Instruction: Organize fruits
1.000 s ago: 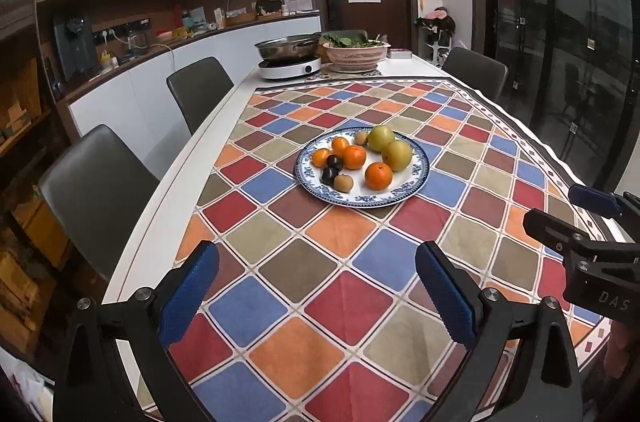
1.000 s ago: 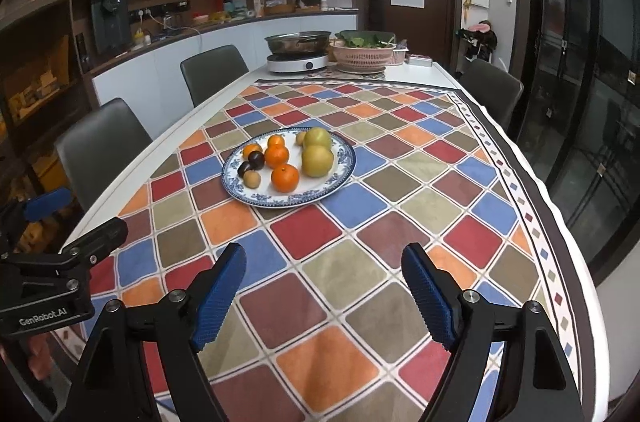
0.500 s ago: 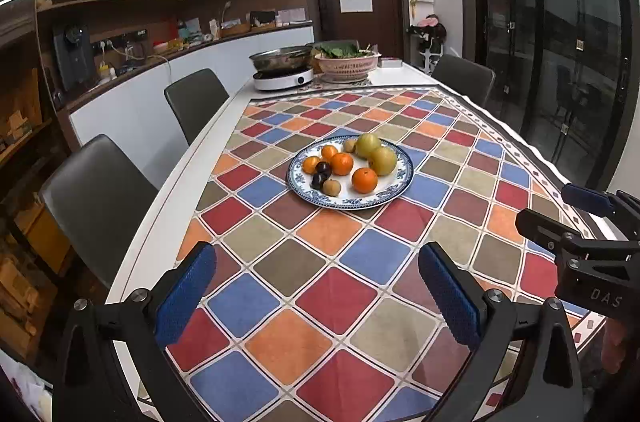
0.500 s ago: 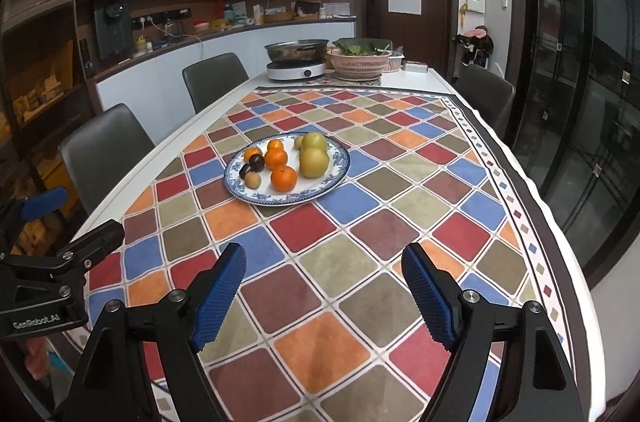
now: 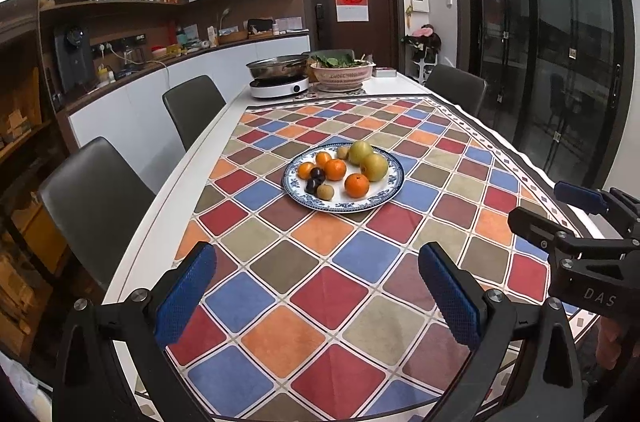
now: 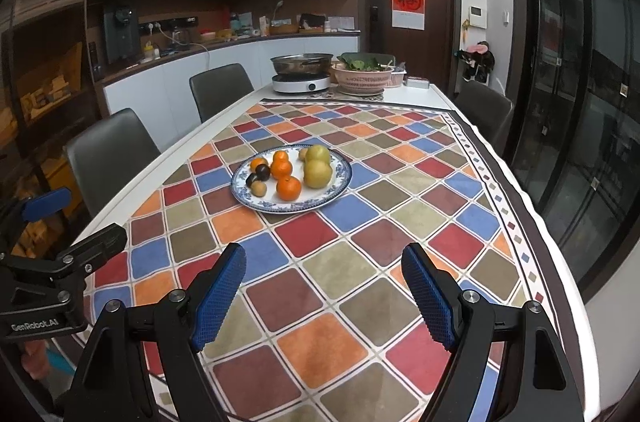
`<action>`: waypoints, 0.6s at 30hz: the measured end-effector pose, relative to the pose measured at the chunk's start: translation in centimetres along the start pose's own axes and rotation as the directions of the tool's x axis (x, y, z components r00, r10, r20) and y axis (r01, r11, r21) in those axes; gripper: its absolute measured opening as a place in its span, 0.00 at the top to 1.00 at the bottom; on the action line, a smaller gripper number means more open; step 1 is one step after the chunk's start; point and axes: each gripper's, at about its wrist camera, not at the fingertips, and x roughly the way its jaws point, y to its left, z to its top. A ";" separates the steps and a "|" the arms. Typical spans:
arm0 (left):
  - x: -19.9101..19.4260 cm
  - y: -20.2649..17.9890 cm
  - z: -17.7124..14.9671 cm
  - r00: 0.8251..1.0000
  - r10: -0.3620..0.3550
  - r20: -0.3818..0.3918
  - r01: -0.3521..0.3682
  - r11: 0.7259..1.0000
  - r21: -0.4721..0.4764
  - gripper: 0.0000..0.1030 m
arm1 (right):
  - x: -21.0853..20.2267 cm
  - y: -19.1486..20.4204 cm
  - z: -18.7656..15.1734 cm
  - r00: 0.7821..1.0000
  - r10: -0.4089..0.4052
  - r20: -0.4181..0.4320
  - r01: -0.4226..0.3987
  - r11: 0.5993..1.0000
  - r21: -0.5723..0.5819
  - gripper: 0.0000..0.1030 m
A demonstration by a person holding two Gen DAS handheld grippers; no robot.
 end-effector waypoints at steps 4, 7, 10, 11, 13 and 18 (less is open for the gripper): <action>-0.2 0.0 -0.1 1.000 -0.003 0.004 0.003 1.000 -0.005 0.00 | -0.1 0.0 0.0 1.000 0.003 0.001 -0.003 1.000 -0.003 0.22; -0.3 0.1 -0.1 1.000 -0.002 0.005 0.002 1.000 -0.006 0.00 | -0.1 0.1 0.0 1.000 0.003 0.001 -0.003 1.000 -0.005 0.22; -0.3 0.2 -0.1 1.000 -0.014 0.002 0.014 1.000 -0.013 0.00 | -0.1 0.1 0.0 1.000 0.006 0.000 -0.006 1.000 -0.006 0.22; -0.3 0.2 -0.1 1.000 -0.018 0.001 0.018 1.000 -0.016 0.00 | -0.1 0.1 0.0 1.000 0.004 0.001 -0.004 1.000 -0.006 0.22; -0.3 0.2 -0.1 1.000 -0.018 0.001 0.019 1.000 -0.018 0.00 | -0.1 0.1 0.0 1.000 0.005 0.000 -0.005 1.000 -0.006 0.22; -0.3 0.2 -0.1 1.000 -0.014 0.000 0.014 1.000 -0.017 0.00 | -0.1 0.1 0.0 1.000 0.006 -0.001 -0.006 1.000 -0.008 0.22</action>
